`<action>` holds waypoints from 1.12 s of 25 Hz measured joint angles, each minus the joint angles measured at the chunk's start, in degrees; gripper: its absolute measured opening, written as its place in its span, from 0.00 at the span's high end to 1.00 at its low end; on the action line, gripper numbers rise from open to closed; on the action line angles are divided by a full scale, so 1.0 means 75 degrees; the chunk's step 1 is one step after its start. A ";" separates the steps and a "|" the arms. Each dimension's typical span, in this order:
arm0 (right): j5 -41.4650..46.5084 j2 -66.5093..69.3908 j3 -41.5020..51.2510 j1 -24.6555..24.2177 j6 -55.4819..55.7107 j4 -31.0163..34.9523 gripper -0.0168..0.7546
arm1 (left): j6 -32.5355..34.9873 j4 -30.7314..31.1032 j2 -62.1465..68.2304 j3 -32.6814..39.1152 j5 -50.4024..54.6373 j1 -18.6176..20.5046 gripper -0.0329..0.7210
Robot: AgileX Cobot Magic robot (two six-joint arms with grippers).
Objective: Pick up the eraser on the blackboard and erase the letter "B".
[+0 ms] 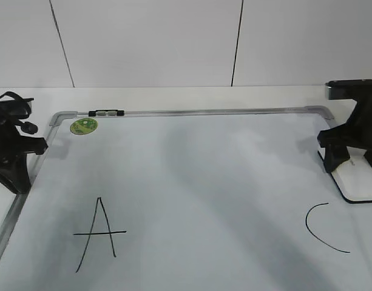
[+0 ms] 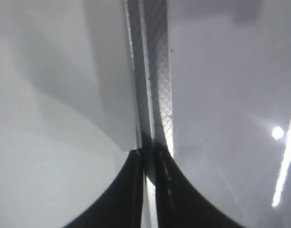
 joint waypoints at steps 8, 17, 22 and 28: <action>0.0187 0.0000 0.0000 0.0000 0.0000 0.0000 0.15 | 0.0000 0.0000 0.0000 0.0000 0.0000 0.0000 0.93; 0.0946 0.0000 -0.0398 0.0000 0.0000 0.0000 0.16 | 0.0000 0.0000 0.0000 0.0000 0.0000 0.0000 0.93; 0.1409 0.0000 -0.0892 0.0000 0.0000 0.0000 0.17 | 0.0000 0.0000 0.0000 0.0000 0.0005 0.0000 0.93; 0.2358 0.0000 -0.1573 0.0000 0.0000 0.0000 0.19 | 0.0000 0.0000 0.0000 0.0000 0.0005 0.0000 0.93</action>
